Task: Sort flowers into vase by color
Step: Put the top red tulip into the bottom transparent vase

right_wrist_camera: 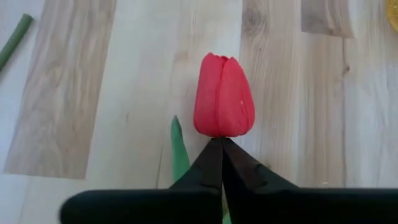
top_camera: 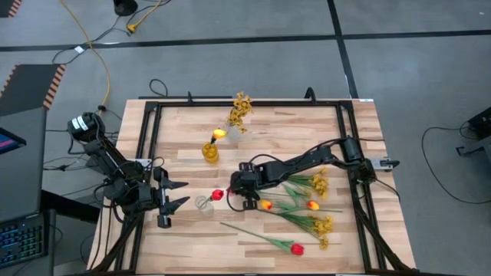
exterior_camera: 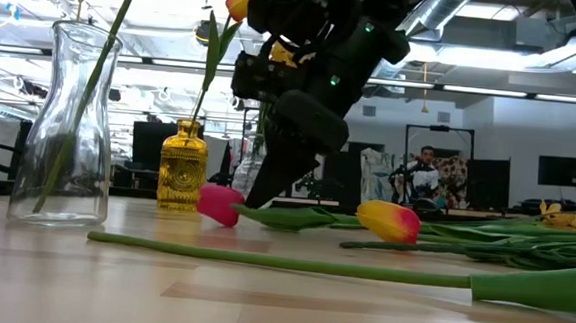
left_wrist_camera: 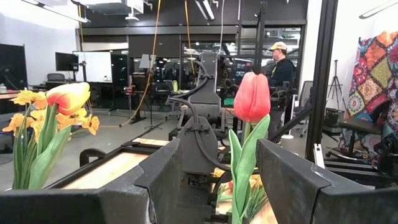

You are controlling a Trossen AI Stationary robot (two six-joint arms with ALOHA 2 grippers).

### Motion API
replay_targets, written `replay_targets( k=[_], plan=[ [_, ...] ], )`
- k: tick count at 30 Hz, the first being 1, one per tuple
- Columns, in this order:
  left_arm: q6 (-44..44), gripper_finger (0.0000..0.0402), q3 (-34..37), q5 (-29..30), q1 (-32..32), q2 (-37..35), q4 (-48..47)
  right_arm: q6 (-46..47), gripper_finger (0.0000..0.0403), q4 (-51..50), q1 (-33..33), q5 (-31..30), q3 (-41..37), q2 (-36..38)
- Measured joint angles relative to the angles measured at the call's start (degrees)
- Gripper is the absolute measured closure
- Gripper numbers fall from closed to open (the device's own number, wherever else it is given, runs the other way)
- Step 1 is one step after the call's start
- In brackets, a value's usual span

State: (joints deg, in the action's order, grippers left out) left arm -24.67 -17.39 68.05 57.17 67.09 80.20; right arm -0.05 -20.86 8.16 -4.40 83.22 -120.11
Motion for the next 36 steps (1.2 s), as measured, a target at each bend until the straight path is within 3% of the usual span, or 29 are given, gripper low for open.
replay_targets(
  k=[2,9,17,30,36],
  plan=[
    [0.00,0.0210,-0.02,-0.01,0.00,0.00,-0.02,0.00,0.0386,-0.14,-0.02,0.00,-0.02,0.00],
    [0.04,0.0210,0.00,0.09,0.00,0.00,-0.02,0.17,0.0369,-1.80,-0.02,0.01,-0.03,0.60],
    [0.07,0.0210,0.00,0.09,0.00,-0.02,-0.29,0.18,0.0381,-4.26,-0.45,0.02,-0.01,2.22],
    [0.07,0.0210,0.00,0.08,0.00,0.00,-0.36,1.55,0.0255,-4.20,-1.20,0.05,-0.03,1.58],
    [0.43,0.0210,0.00,0.01,0.00,0.00,-1.00,1.55,0.0235,-3.67,-1.10,0.26,-0.08,0.71]
  ],
)
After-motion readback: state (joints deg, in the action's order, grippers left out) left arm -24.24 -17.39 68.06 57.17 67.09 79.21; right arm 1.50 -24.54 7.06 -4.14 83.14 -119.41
